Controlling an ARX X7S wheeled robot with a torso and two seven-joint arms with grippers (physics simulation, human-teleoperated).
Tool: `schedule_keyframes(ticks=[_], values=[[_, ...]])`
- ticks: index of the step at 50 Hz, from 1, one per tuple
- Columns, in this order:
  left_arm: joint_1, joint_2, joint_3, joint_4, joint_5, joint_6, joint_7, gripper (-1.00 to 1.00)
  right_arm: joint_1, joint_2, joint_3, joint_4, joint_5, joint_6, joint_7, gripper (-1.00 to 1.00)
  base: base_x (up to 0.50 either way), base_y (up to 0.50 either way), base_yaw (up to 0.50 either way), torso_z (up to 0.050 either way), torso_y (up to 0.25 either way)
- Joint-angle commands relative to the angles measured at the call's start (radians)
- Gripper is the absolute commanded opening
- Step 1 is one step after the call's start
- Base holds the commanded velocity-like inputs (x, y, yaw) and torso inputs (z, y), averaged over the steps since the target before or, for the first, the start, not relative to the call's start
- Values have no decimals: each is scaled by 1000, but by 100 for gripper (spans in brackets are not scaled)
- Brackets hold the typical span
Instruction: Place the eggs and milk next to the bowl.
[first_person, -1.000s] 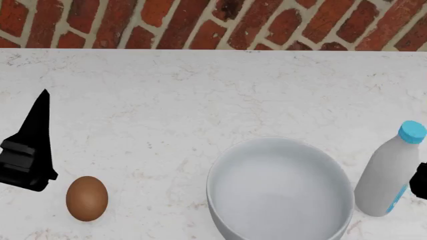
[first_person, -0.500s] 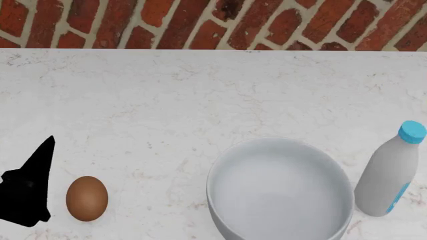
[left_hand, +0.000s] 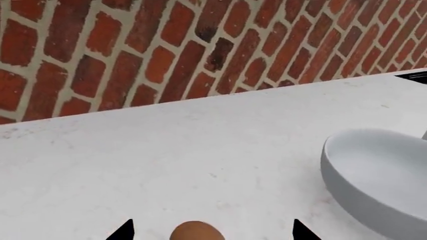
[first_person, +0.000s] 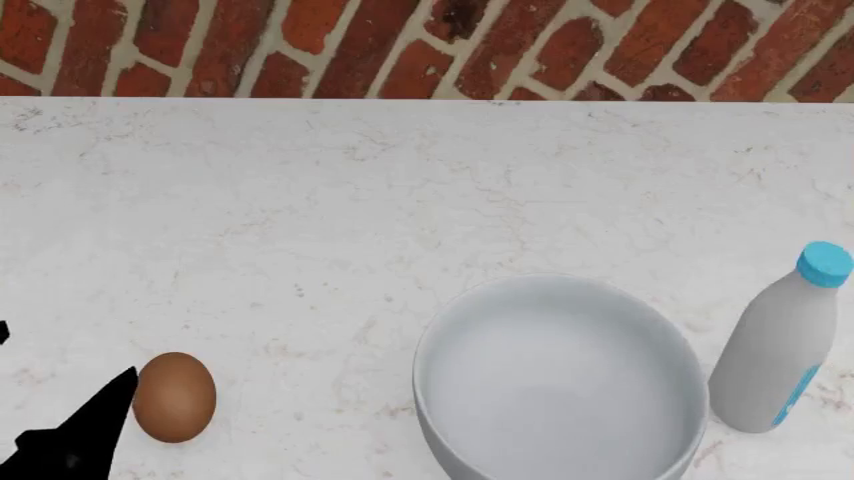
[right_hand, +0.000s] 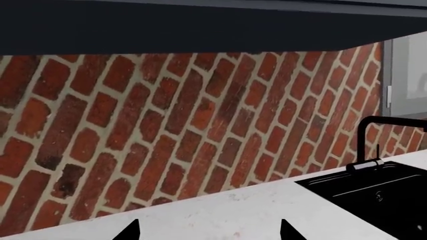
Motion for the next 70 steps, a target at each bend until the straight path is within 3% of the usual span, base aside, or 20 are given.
schedule_keyframes(ticks=[1, 3, 16, 70], values=[[21, -26, -16, 15, -147, -7, -77, 100, -15, -17, 10, -5, -11, 2, -16, 100, 0, 0, 0, 0, 0], [24, -34, -7, 0, -204, -1, -124, 100, -18, -18, 13, -6, -10, 2, -18, 100, 0, 0, 0, 0, 0], [25, -10, 34, -42, -140, -13, -132, 100, -37, -46, 18, -10, -39, 4, -52, 100, 0, 0, 0, 0, 0], [-82, 56, 300, -233, 202, -16, 37, 100, -60, -68, 17, -8, -79, 1, -83, 100, 0, 0, 0, 0, 0]])
